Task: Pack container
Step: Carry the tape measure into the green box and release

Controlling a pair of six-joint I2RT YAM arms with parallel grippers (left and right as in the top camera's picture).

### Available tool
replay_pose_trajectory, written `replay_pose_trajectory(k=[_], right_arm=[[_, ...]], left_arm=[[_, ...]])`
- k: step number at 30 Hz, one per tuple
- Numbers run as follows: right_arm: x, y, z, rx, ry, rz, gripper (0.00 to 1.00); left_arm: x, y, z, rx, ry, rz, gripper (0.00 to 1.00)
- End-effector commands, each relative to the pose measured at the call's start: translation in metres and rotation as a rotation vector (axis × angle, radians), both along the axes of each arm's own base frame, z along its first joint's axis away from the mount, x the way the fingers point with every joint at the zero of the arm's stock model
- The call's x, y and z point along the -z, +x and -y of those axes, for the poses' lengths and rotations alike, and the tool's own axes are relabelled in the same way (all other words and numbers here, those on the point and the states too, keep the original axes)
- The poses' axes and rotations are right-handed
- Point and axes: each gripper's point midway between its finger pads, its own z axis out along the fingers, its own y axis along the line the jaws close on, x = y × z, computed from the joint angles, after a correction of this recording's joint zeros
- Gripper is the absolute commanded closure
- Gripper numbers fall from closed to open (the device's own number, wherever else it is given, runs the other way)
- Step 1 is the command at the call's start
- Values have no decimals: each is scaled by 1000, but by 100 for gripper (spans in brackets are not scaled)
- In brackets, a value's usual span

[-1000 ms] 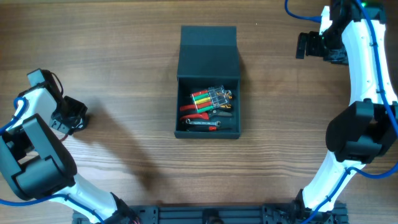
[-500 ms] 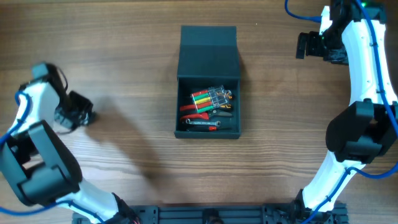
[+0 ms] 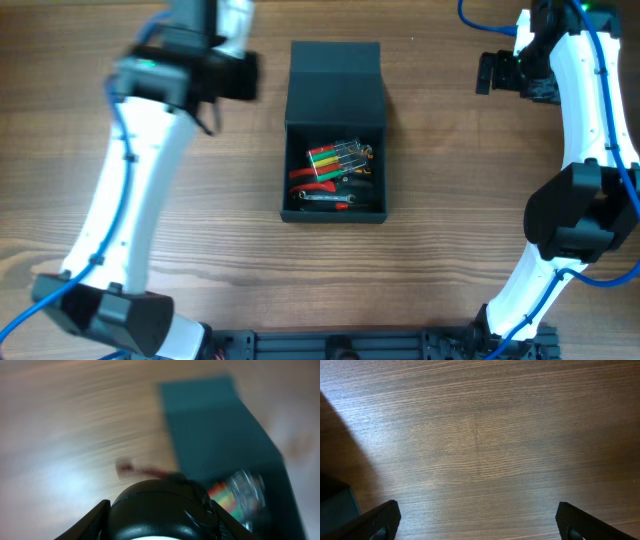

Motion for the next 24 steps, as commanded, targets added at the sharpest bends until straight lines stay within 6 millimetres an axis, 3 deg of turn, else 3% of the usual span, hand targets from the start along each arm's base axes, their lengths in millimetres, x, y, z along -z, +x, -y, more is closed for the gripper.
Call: replay_pose_trajectory(k=[1, 2, 5, 9, 18, 24], right_arm=[[3, 0, 0, -8, 1, -8, 0], [3, 0, 0, -8, 1, -8, 0], [3, 0, 0, -8, 1, -8, 0], [3, 0, 0, -9, 0, -8, 0], [3, 1, 0, -9, 0, -4, 0], [2, 2, 0, -9, -1, 0, 0]], left_arm=[[16, -25, 76, 568, 253, 61, 96], [22, -33, 94, 683, 297, 72, 96], [39, -46, 123, 849, 357, 66, 96], [69, -59, 142, 927, 327, -25, 96], [156, -65, 129, 939, 327, -318, 96], [185, -71, 124, 915, 323, -426, 96]])
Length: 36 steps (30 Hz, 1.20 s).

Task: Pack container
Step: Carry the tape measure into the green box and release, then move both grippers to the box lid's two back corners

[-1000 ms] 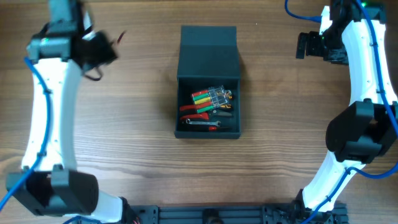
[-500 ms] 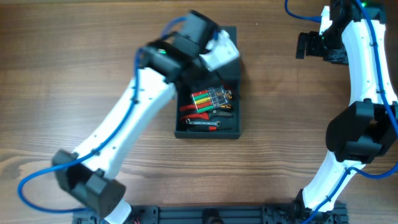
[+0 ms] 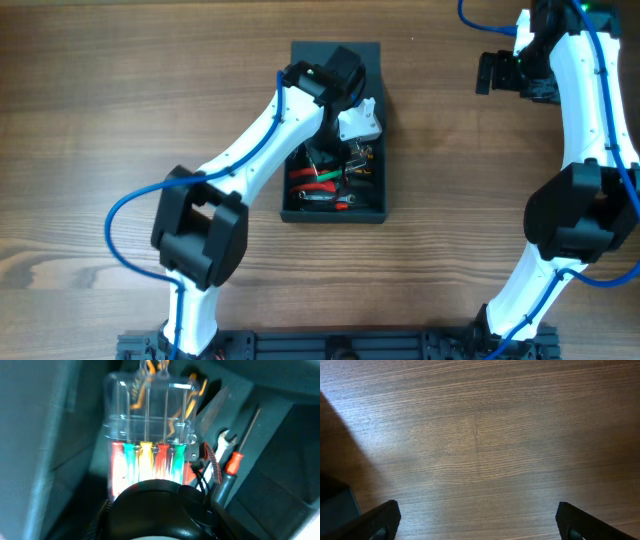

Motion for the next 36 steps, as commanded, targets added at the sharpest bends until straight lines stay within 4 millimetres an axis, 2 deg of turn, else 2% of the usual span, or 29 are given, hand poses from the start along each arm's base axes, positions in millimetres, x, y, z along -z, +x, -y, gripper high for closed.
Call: replay_pose_trajectory(k=[1, 6, 8, 9, 10, 11, 13, 15, 17, 19, 25, 29, 32, 33, 34, 36], right_arm=[[2, 1, 0, -9, -1, -2, 0], [2, 2, 0, -9, -1, 2, 0], [2, 3, 0, -9, -2, 5, 0], [2, 3, 0, -9, -2, 5, 0], [2, 3, 0, -10, -2, 6, 0], [2, 3, 0, -11, -2, 6, 0], [2, 4, 0, -12, -3, 8, 0], [2, 4, 0, -17, -3, 8, 0], [2, 3, 0, -34, -6, 6, 0], [2, 3, 0, -34, -6, 6, 0], [2, 5, 1, -34, -7, 13, 0], [1, 8, -2, -35, 8, 24, 0], [1, 10, -13, -49, 70, 36, 0], [1, 11, -15, -52, 85, 43, 0], [0, 13, -19, -55, 107, 53, 2], [-2, 17, -35, -75, 195, 76, 12]], left_arm=[[8, -7, -1, -8, 0, -55, 96], [11, -17, -14, -42, 37, -115, 95], [11, -17, -18, -61, 43, -124, 92], [11, -16, -19, -79, 45, -127, 84], [10, -16, -21, -104, 46, -131, 56], [10, -16, -22, -119, 48, -134, 46], [10, -17, -23, -119, 51, -139, 39], [10, -17, -23, -120, 51, -139, 24], [10, -17, -23, -119, 51, -139, 15], [10, -17, -23, -119, 51, -139, 12], [10, -17, -23, -119, 50, -136, 12], [1, -6, -22, -156, 41, -76, 11], [-27, 13, -21, -219, 15, 28, 9], [-42, 22, -21, -238, -9, 71, 9], [-56, 29, -20, -265, -37, 104, 8], [-84, 47, -24, -345, -98, 169, 0]])
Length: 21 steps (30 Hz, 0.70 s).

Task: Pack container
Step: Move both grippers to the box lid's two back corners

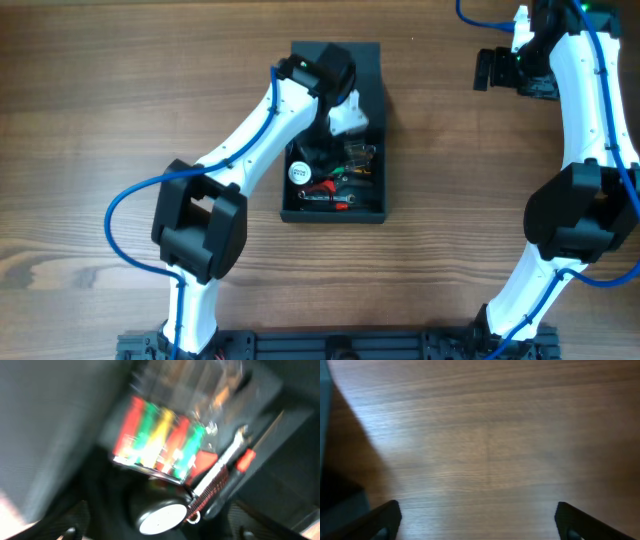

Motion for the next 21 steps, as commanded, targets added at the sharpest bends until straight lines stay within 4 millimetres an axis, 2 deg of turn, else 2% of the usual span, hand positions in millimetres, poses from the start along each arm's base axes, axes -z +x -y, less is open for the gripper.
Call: replay_pose_trajectory(k=[1, 2, 4, 6, 7, 8, 10, 11, 12, 14, 15, 17, 21], right_arm=[[-2, 7, -33, -54, 189, 35, 28], [-5, 9, -43, -68, 244, 46, 45], [-12, 12, -60, -95, 349, 70, 93], [-20, 15, -78, -98, 453, 87, 96], [-21, 16, -81, -97, 471, 91, 96], [-23, 17, -84, -92, 486, 95, 96], [-24, 20, -91, -104, 488, 105, 96], [-25, 21, -94, -113, 487, 111, 96], [-25, 22, -97, -118, 487, 115, 96], [-25, 25, -105, -134, 488, 125, 96], [-25, 27, -108, -133, 489, 127, 96], [-21, 29, -115, -139, 494, 125, 96], [2, 32, -126, -129, 527, 67, 96]], left_arm=[[-89, 44, -10, -189, -135, 231, 0], [-101, 53, -15, -240, -163, 254, 0], [-120, 69, -27, -336, -256, 264, 0], [-129, 85, -42, -459, -371, 240, 0], [-132, 90, -48, -498, -410, 226, 6], [-133, 96, -55, -535, -461, 203, 15], [-135, 106, -67, -571, -566, 155, 40], [-135, 111, -75, -599, -603, 136, 47], [-132, 116, -82, -634, -620, 126, 54], [-123, 128, -100, -731, -645, 98, 81], [-116, 132, -106, -756, -649, 84, 89], [-101, 137, -115, -787, -655, 44, 96], [-69, 140, -111, -815, -677, -63, 96]])
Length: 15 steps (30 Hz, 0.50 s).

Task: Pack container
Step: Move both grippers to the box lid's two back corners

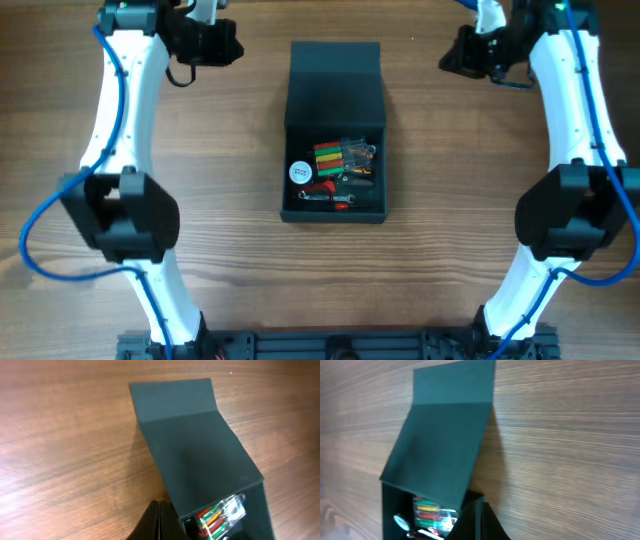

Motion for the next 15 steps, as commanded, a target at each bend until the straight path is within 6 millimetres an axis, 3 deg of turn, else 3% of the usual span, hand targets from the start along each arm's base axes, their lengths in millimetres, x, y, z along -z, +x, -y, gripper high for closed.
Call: replay_pose_trajectory(k=[1, 8, 15], right_arm=[[36, 3, -18, -8, 84, -101, 96], [86, 6, -28, -39, 151, -195, 96], [115, 8, -32, -50, 170, -232, 96]], left_arm=[[35, 0, 22, 22, -138, -124, 96], [83, 0, 35, 47, -200, -236, 96], [119, 0, 42, 54, -223, -303, 96]])
